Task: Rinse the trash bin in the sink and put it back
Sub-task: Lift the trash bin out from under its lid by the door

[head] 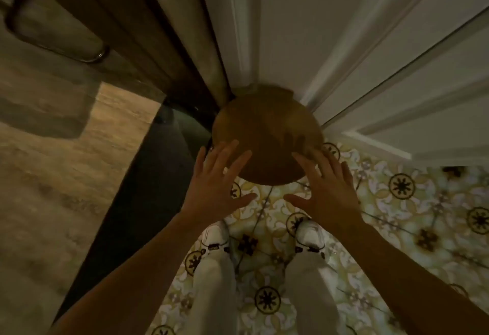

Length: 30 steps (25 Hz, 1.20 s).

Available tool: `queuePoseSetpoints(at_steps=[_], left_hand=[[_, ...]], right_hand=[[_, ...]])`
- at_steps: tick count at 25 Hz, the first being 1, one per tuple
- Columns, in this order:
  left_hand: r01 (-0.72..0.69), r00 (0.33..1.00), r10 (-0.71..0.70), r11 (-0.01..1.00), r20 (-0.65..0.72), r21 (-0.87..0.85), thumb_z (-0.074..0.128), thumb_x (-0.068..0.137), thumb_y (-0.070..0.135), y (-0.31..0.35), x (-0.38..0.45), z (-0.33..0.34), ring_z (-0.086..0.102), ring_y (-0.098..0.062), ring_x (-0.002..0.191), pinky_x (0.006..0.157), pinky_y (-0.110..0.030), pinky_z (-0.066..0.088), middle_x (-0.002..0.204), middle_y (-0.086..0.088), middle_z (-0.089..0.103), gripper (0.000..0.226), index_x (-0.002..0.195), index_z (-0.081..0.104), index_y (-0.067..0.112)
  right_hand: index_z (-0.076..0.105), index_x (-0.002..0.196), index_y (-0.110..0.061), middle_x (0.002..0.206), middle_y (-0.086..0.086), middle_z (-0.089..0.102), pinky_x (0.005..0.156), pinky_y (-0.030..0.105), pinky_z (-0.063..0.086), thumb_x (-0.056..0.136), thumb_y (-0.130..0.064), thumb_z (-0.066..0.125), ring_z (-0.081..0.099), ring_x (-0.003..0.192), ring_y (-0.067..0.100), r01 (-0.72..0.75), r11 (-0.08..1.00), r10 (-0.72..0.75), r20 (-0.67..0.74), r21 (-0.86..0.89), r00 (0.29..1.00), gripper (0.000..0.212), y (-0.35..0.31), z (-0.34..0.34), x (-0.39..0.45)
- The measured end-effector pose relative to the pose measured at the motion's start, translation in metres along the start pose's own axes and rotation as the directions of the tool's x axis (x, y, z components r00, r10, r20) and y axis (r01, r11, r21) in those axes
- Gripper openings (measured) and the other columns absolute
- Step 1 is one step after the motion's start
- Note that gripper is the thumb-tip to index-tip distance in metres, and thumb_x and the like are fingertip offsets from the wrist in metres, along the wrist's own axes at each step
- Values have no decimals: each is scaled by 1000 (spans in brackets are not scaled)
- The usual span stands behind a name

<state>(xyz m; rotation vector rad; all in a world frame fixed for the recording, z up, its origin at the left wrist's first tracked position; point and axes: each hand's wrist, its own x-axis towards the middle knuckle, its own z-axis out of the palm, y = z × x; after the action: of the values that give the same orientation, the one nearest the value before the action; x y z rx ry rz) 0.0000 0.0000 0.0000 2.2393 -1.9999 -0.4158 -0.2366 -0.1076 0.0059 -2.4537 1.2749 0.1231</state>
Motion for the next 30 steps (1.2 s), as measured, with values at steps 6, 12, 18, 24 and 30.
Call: queuePoseSetpoints(at_steps=[6,12,18,24,30], left_hand=[[-126,987,107,977,116,173,66,78,54,-30,26,75,20,-31,146,113,-62,23,158,-8,25,81,147,32,30],[-239,971,239,950,27,202,63,85,49,-45,33,70,39,-32,137,107,-59,35,148,-10,44,65,142,43,24],[-321,936,344,921,-76,222,60,92,48,-54,33,40,47,-28,131,104,-56,40,139,-7,54,52,136,50,23],[-185,934,211,976,-287,116,53,95,52,-56,42,-12,44,-29,134,108,-57,34,139,-10,55,51,136,49,21],[404,779,-613,652,-133,-642,55,93,49,-36,75,-34,31,-23,139,103,-34,36,153,-8,28,66,149,27,27]], right_hand=[[40,146,-33,156,11,31,108,71,25,58,-46,88,24,144,41,28,982,-28,-2,-187,1000,100,6,77,29],[53,135,-28,145,12,48,104,71,29,69,-40,82,38,133,41,118,965,-161,-176,-233,971,74,18,79,32],[59,128,-24,137,9,56,108,65,32,84,-44,70,45,132,35,267,943,-304,-191,-197,933,50,27,52,31],[51,139,-26,142,9,53,107,59,37,94,-48,53,48,133,33,268,956,-289,-237,-118,927,50,14,17,27],[58,134,-24,132,0,60,95,39,47,94,-32,54,56,118,23,126,933,12,-378,336,926,41,-1,-45,66]])
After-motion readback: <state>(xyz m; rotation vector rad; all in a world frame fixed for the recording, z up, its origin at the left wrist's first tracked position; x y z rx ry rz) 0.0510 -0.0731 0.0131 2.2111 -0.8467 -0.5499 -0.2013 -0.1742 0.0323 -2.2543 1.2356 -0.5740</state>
